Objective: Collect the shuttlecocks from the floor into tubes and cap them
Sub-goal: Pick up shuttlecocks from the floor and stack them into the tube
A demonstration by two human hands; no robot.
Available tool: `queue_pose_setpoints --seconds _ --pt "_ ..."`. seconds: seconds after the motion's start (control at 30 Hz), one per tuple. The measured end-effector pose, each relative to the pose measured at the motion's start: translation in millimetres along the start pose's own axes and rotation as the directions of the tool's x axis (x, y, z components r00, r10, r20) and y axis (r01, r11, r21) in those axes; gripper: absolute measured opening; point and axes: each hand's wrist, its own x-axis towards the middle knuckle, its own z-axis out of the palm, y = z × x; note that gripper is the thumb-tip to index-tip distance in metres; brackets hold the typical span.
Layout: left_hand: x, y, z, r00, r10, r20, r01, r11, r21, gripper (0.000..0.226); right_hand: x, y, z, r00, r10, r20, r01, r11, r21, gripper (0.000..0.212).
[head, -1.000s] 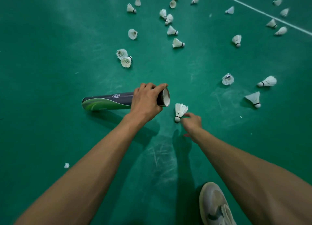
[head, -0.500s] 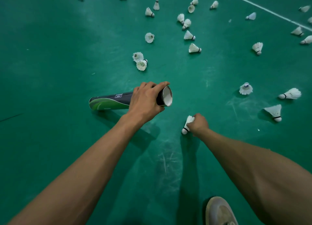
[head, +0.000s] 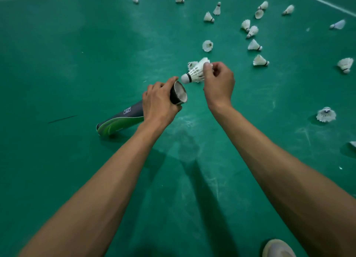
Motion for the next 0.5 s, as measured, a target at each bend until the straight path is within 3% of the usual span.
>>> queue_pose_setpoints --seconds 0.07,0.13,0.17,0.23,0.27,0.3,0.33,0.43,0.5 --pt "2 -6 -8 0.999 -0.027 -0.037 0.027 1.0 -0.015 0.085 -11 -14 9 0.993 -0.081 0.088 0.079 0.997 0.025 0.021" --pt "6 -10 -16 0.996 -0.053 -0.07 0.05 0.998 -0.036 0.085 -22 -23 17 0.945 -0.143 0.294 0.136 0.99 0.046 0.018" --pt "8 -11 -19 0.994 -0.069 -0.089 0.064 0.996 -0.06 0.083 -28 -26 19 0.887 -0.144 0.438 0.135 0.989 0.053 0.019" --pt "11 -15 -24 0.989 -0.097 -0.115 0.083 0.99 -0.116 0.075 -38 -35 22 0.705 -0.071 0.706 0.059 0.997 0.042 0.026" --pt "12 -17 -25 0.988 -0.1 -0.118 0.084 0.988 -0.131 0.072 -41 -39 23 0.622 -0.034 0.782 0.023 0.999 0.025 0.031" --pt "13 -19 -27 0.988 -0.097 -0.117 0.081 0.987 -0.136 0.072 -41 -42 23 0.589 -0.024 0.808 0.019 1.0 0.016 0.034" --pt "13 -21 -28 0.989 -0.093 -0.117 0.077 0.988 -0.134 0.074 -41 -46 23 0.61 -0.037 0.791 0.03 0.999 0.023 0.036" --pt "12 -22 -35 0.988 -0.097 -0.122 0.083 0.99 -0.113 0.085 -31 -53 23 0.834 -0.073 0.547 0.049 0.997 0.057 0.048" --pt "12 -22 -39 0.987 -0.102 -0.123 0.087 0.988 -0.124 0.088 -22 -58 21 0.906 -0.065 0.418 0.049 0.998 0.048 0.057"
